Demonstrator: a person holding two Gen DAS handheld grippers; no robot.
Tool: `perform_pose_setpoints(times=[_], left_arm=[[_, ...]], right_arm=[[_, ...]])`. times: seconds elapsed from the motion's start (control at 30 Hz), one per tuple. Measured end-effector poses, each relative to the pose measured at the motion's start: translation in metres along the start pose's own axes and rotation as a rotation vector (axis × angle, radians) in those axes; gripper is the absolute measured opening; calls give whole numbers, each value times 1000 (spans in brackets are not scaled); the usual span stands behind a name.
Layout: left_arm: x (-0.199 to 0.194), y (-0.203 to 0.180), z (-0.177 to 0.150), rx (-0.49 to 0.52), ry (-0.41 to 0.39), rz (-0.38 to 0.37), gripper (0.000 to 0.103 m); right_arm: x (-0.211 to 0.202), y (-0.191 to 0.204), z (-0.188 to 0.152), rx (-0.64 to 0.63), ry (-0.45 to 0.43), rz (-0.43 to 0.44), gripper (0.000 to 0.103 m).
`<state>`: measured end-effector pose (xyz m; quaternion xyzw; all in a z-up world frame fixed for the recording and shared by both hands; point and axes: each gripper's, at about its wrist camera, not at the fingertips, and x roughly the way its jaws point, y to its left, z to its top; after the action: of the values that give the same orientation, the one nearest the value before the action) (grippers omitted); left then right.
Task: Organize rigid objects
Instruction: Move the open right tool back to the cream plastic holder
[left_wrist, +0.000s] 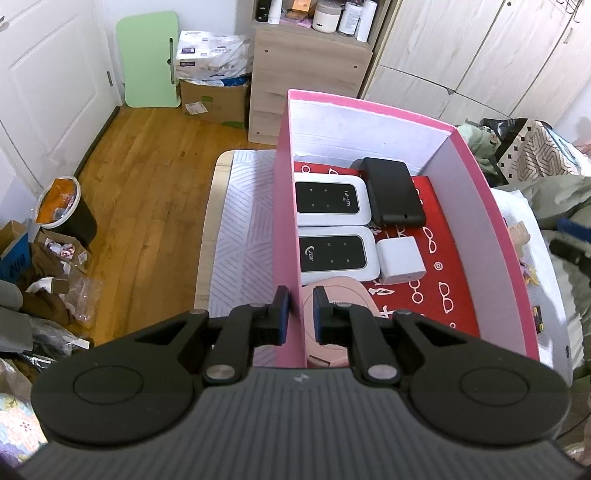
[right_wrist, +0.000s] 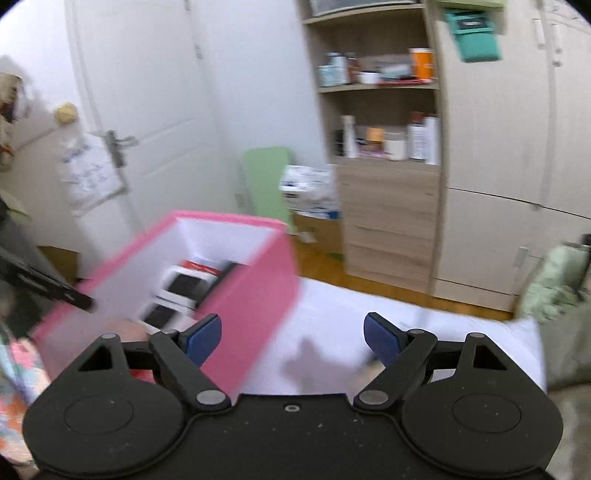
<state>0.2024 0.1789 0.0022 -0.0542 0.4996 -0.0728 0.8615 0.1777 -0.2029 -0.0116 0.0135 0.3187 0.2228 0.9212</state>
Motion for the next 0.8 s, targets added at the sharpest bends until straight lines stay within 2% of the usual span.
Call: perform_pose_setpoints(times=[0.17, 0.4, 0.5, 0.6, 0.8], left_arm=[[-1, 1, -1, -16, -5, 0, 11], [0, 2, -1, -29, -3, -2, 11], [0, 2, -1, -36, -2, -2, 11], [0, 2, -2, -38, -3, -4, 11], [-1, 2, -1, -41, -2, -3, 11]], right_arm=[[-4, -9, -26, -25, 3, -86, 88], [17, -4, -39, -139, 23, -184, 85], [26, -1, -42, -199, 18, -237, 80], [37, 1, -42, -259, 45, -273, 70], [61, 6, -51, -331, 91, -339, 69]])
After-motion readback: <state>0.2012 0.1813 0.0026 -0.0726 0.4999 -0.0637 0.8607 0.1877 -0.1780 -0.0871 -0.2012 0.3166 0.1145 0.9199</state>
